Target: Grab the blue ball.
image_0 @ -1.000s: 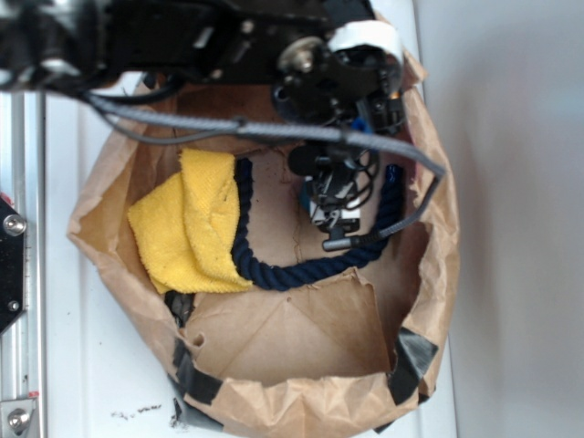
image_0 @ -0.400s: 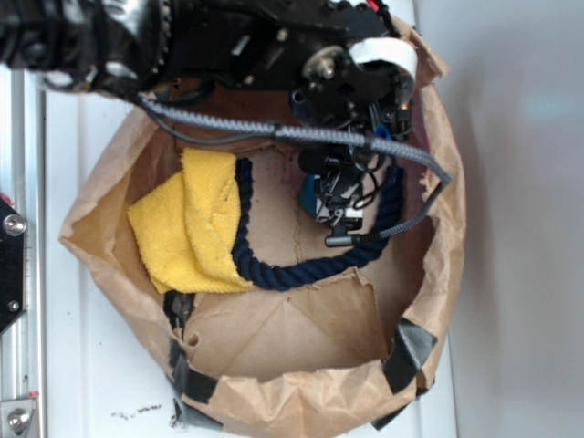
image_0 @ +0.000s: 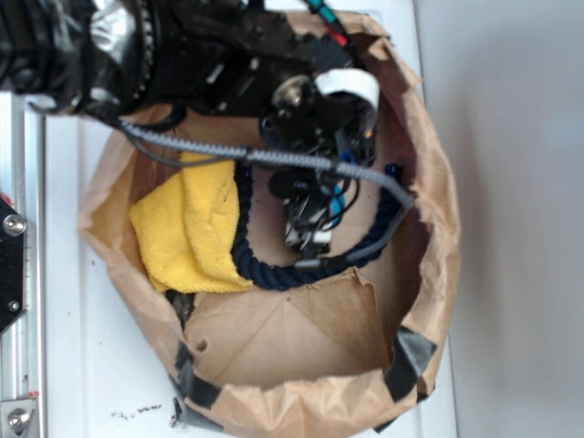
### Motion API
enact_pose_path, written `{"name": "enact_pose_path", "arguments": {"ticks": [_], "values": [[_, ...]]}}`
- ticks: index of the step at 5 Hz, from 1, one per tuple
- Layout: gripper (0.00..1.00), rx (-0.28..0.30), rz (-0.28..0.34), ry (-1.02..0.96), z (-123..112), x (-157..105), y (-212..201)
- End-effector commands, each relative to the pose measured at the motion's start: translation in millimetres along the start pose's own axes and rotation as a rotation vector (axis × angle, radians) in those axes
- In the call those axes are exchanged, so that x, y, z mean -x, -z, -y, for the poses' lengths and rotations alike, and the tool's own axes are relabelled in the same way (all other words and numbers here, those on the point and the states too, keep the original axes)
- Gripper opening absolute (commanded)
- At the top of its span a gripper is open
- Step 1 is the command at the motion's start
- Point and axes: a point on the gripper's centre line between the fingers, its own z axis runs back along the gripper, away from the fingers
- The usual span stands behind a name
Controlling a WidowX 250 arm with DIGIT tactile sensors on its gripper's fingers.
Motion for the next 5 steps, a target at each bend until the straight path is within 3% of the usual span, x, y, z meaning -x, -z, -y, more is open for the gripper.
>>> {"name": "enact_pose_path", "arguments": {"ticks": [1, 2, 4, 5], "values": [[1.0, 0.029, 0.035, 0.024, 21, 6, -31], [0.0, 0.027, 0.034, -0.02, 20, -3, -27], [0.0, 0.022, 0.022, -0.03, 21, -8, -26], [1.0, 0.013, 0.028, -0.023, 18, -8, -26]]}}
